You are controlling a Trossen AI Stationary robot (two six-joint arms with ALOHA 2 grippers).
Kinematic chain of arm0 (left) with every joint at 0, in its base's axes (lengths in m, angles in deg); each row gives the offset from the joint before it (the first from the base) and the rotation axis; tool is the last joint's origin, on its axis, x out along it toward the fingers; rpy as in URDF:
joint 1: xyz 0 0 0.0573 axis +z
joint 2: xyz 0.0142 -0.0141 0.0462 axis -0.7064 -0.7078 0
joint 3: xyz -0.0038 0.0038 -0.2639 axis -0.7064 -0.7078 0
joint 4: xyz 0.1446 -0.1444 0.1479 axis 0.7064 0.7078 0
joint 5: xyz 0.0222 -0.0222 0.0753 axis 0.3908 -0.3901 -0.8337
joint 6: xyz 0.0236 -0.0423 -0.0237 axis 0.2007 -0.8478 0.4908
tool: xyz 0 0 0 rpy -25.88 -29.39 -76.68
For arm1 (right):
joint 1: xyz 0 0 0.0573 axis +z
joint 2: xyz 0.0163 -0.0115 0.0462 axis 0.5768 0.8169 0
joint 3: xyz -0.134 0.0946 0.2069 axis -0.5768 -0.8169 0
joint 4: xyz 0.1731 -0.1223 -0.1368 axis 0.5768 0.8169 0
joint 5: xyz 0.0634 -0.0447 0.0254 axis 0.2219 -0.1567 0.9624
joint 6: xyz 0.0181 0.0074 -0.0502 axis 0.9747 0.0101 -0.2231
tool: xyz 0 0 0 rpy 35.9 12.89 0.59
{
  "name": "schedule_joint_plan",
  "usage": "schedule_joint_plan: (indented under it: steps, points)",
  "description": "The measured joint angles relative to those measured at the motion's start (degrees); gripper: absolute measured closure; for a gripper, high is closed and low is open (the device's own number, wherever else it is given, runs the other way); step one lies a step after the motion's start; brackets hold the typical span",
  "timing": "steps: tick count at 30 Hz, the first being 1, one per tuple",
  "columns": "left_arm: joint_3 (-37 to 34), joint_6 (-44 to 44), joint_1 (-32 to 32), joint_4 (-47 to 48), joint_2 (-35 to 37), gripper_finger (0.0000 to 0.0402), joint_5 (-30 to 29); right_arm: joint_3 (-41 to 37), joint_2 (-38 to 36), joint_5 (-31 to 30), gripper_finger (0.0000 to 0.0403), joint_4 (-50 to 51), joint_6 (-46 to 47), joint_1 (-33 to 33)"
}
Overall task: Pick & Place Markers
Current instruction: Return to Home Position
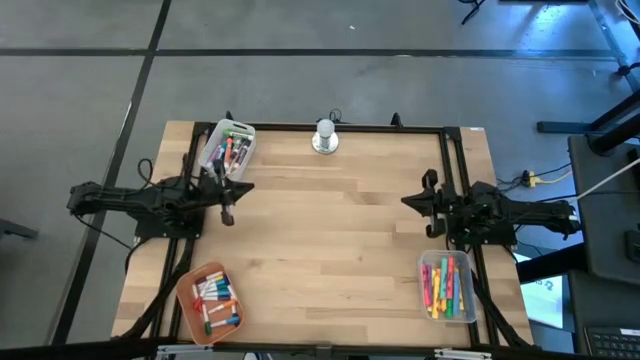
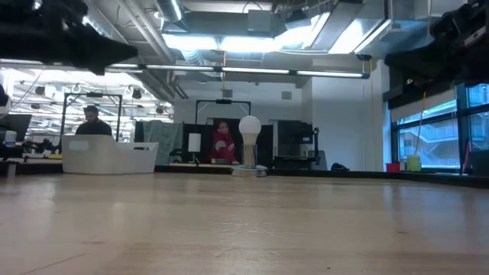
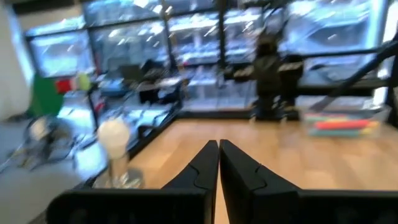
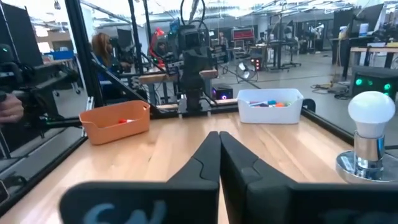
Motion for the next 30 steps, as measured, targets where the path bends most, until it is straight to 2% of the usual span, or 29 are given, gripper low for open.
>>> schedule_joint_plan:
  steps: [3, 8, 11, 13, 16, 17, 19, 23, 25, 30]
  points:
    - [0.0, 1.5, 0.2, 1.1, 3.8, 0.0389, 3.0, 0.0, 0.3, 0.1, 0.0401, 0.1, 1.0, 0.0]
    - [-1.2, 0.4, 1.2, 7.5, 10.5, 0.0389, 3.4, 0.1, 0.3, 1.7, 0.0401, 1.0, 0.9, 0.0]
    - [-3.4, -1.9, 2.1, 7.8, 10.1, 0.0389, 3.4, 0.1, 0.1, 3.0, 0.0401, -0.3, 1.8, 0.0]
    - [-3.4, -3.6, 3.0, 7.4, 7.8, 0.0389, 5.9, 0.1, 0.1, 5.1, 0.0401, -0.7, 2.0, 0.1]
    - [-3.5, -4.3, 3.9, 8.2, 8.1, 0.0389, 9.0, 0.1, 0.3, 5.4, 0.0401, -0.6, 1.7, 0.1]
    - [-3.5, -4.3, 4.2, 8.4, 7.9, 0.0389, 9.6, 0.1, 0.3, 3.7, 0.0400, -0.5, 2.0, 0.2]
    - [-3.5, -3.7, 4.5, 8.7, 7.8, 0.0389, 11.2, 0.1, 0.3, -3.6, 0.0400, -0.3, 7.1, 0.2]
    - [-3.5, -0.7, 4.7, 8.6, 7.8, 0.0389, 10.8, 0.1, 0.3, -15.3, 0.0394, 2.1, 13.8, 0.2]
    - [-3.5, -0.1, 4.7, 8.6, 7.8, 0.0389, 10.7, 0.1, 0.3, -17.6, 0.0387, 2.1, 13.7, 0.2]
    - [-3.5, 0.1, 4.7, 8.6, 7.8, 0.0389, 10.6, 0.1, 0.3, -18.4, 0.0374, 2.0, 13.7, 0.2]
